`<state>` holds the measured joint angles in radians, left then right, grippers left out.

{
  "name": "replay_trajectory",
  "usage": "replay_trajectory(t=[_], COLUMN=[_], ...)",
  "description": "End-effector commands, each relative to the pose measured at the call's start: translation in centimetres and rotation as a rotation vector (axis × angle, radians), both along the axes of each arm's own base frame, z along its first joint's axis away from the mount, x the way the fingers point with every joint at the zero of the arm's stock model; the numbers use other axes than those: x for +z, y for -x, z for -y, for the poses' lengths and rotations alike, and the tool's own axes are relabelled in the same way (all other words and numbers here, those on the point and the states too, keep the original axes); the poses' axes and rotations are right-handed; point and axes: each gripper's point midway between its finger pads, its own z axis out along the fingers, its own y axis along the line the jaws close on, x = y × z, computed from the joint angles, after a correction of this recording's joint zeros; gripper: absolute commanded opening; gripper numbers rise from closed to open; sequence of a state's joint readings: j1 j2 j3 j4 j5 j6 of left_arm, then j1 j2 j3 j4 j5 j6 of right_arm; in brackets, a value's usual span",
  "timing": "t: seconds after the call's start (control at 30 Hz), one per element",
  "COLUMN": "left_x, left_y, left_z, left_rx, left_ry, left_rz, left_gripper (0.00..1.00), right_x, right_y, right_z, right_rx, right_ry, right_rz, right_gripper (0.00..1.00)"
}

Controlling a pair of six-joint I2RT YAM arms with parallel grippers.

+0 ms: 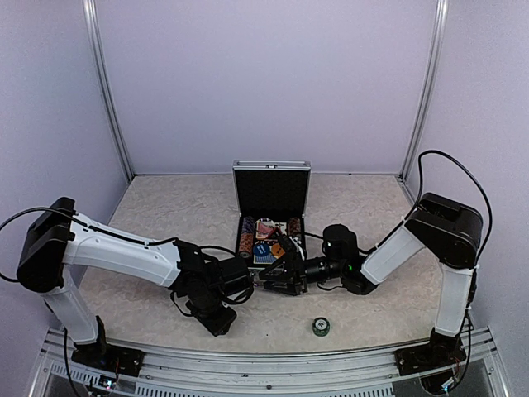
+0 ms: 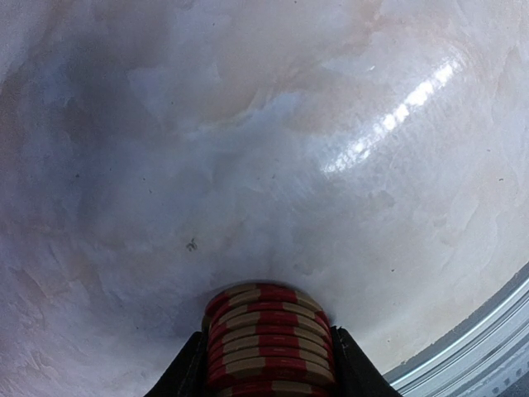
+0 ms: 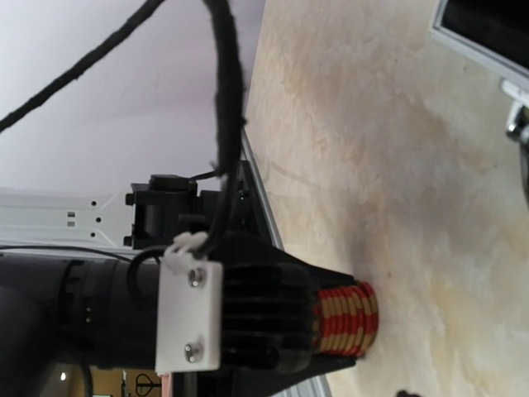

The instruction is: Pack up texas hold em set

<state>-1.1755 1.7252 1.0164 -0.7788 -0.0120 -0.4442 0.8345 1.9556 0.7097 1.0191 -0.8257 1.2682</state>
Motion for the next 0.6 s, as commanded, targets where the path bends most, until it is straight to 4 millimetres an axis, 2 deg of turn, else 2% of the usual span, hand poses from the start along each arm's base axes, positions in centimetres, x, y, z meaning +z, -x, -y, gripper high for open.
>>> replay_trajectory(t=[0.0, 0.13, 0.33, 0.4, 0.57], left_x=[-0.11, -0.15, -0.19, -0.12, -0.10], left_y=[0.39, 0.42, 0.46, 0.41, 0.34], left_z=[-0.02, -0.09, -0.22, -0.22, -0.29], left_rx=[-0.006, -0.010, -0.009, -0.007, -0.005], left_ry=[-0.001, -0.005, -0.009, -0.008, -0.009], left_rz=[-0.007, -0.008, -0.010, -0.007, -0.002], left_gripper=[0.31, 0.35, 0.37, 0.42, 0.47], right_x=[1.51, 1.55, 1.74, 1.67, 1.75], right_y=[-0.34, -0.39, -0.41, -0.43, -0.44], right_z=[-0.06, -0.06, -0.18, -0.20, -0.22], right_rx=[0.005, 0.005, 0.008, 0.008, 0.009], right_ry=[-0.034, -0.034, -0.034, -0.032, -0.033], right_rz=[0.039, 0.038, 0.044, 0.042, 0.044], right_gripper=[0.66, 0.66, 0.66, 0.66, 0.66])
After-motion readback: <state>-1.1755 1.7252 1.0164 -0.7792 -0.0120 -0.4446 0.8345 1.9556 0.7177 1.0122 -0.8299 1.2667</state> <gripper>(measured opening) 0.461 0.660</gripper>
